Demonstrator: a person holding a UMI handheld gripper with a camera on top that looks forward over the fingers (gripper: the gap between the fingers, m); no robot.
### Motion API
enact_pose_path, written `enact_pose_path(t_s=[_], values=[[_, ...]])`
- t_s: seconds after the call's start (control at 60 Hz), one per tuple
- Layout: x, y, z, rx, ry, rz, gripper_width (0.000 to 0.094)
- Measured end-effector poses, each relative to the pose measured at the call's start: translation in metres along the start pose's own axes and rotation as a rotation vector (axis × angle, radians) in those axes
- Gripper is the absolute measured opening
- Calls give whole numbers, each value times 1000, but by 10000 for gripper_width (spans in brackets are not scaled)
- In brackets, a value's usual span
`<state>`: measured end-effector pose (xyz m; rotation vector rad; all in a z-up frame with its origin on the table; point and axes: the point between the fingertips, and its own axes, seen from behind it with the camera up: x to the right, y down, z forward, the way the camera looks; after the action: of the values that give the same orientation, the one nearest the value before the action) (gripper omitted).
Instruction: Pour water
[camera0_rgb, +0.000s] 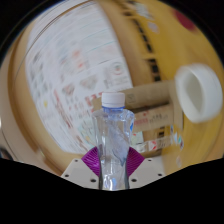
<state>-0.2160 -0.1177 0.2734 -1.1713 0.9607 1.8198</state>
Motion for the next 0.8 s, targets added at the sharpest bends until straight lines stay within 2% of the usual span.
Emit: enact_pose_path(t_s=[0.05, 0.15, 0.317, 0.417, 0.533, 0.65, 0.8], values=[[-18, 0, -2, -25, 22, -211, 283], [-63, -18, 4, -6, 59, -643, 286], [-126, -78, -3, 106, 148, -1320, 286], [-140, -111, -12, 160, 272, -1591, 284], [-112, -170, -41, 170, 436, -1745, 285], [-55, -230, -75, 131, 587, -1745, 285], [11, -279, -117, 64, 766, -1730, 285]])
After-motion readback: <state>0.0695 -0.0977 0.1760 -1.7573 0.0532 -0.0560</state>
